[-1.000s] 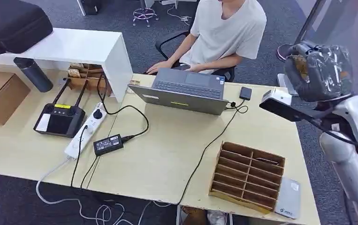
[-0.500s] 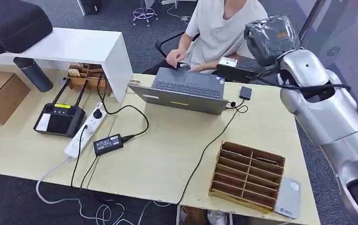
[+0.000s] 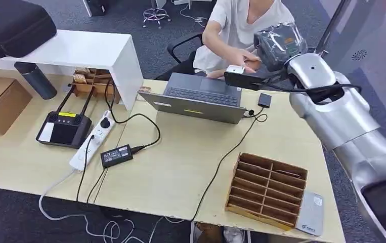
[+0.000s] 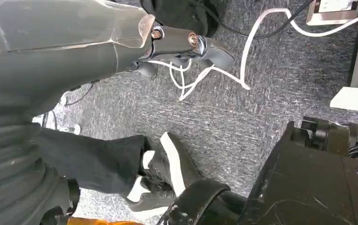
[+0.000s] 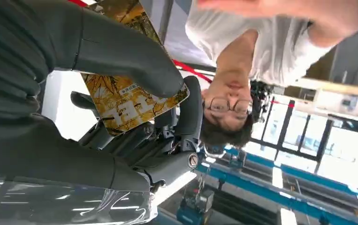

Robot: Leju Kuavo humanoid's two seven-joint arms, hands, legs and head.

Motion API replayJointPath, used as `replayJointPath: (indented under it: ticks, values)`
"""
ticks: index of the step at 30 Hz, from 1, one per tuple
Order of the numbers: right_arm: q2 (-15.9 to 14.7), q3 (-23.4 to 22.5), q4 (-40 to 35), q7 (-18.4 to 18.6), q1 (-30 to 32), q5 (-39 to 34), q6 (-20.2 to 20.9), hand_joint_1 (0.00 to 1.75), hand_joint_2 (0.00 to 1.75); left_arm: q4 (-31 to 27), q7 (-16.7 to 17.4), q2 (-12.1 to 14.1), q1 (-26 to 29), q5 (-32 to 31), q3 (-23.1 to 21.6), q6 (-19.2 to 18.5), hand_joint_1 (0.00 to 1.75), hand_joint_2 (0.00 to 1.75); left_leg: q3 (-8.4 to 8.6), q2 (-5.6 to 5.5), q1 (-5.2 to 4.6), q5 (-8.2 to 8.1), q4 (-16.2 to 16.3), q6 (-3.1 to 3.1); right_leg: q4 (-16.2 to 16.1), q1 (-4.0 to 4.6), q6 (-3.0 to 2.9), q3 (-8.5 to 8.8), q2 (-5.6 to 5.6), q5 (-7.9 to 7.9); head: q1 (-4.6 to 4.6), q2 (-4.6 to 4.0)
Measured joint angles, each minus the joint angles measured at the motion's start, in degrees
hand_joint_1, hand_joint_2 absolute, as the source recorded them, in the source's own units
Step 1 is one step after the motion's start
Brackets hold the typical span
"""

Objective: Pass the card to the sensor for recognition and then transmit it.

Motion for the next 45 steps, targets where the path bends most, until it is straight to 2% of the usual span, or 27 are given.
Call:
replayJointPath:
  ticks: [5, 11, 12, 17, 23, 42, 45]
  values:
    - [3.3, 1.5, 2.9, 0.4, 0.1, 0.3, 0.2, 1.75, 1.75, 0.0, 0.4, -0.5, -0.5, -2.5, 0.0, -0.2, 0.00, 1.75, -0.02, -0.02, 0.02, 0.03, 0.0, -0.04, 0.0, 0.02, -0.02, -0.06, -0.03, 0.01, -0.02, 0.00]
    - [4.8, 2.7, 4.6, 0.4, 0.2, 0.3, 0.4, 1.75, 1.75, 0.0, 0.5, -0.7, -0.5, -5.2, 0.0, -0.3, 0.00, 1.75, -0.06, -0.02, 0.01, 0.03, 0.0, -0.04, 0.0, 0.01, -0.02, -0.06, -0.03, 0.01, 0.00, 0.00]
    - [4.9, 2.8, 4.9, 0.4, 0.3, 0.2, 0.4, 0.00, 1.75, 0.0, 0.5, -0.7, -0.5, -5.2, 0.0, -0.5, 0.00, 1.75, -0.06, -0.01, 0.01, 0.03, 0.0, -0.04, 0.0, 0.01, -0.02, -0.06, -0.03, 0.01, 0.00, 0.00]
    - [5.5, 2.8, 5.7, 0.2, 0.3, -0.5, 0.5, 0.00, 1.75, 0.0, 0.2, -0.7, -0.5, -5.3, 0.1, -2.8, 0.00, 1.75, -0.07, -0.02, 0.01, 0.02, 0.0, -0.03, 0.0, 0.01, -0.02, -0.07, -0.04, 0.01, 0.00, 0.00]
    - [5.6, 2.9, 6.2, 0.2, 0.5, -0.8, 0.5, 0.00, 1.75, 0.0, -0.4, -0.8, -0.4, -8.2, 0.9, -1.4, 0.00, 1.75, -0.07, -0.02, 0.01, 0.03, 0.0, -0.04, 0.0, 0.01, -0.02, -0.08, -0.03, 0.01, 0.00, 0.00]
    - [5.6, 2.9, 6.5, 0.6, 1.0, -1.5, 0.2, 0.00, 1.75, 0.0, 0.0, -1.0, -0.2, -8.2, 1.8, -1.2, 0.00, 1.75, -0.06, -0.01, 0.01, 0.03, 0.0, -0.04, 0.0, 0.01, -0.02, -0.11, -0.03, 0.01, 0.00, 0.00]
    - [4.8, 2.8, 6.6, 0.6, 1.2, -1.6, -0.3, 0.00, 1.75, 0.0, 0.0, -1.0, 0.0, -8.2, 2.1, -1.0, 0.00, 1.75, -0.07, -0.02, 0.01, 0.03, 0.0, -0.04, 0.0, 0.01, -0.02, -0.11, -0.03, 0.01, 0.00, 0.00]
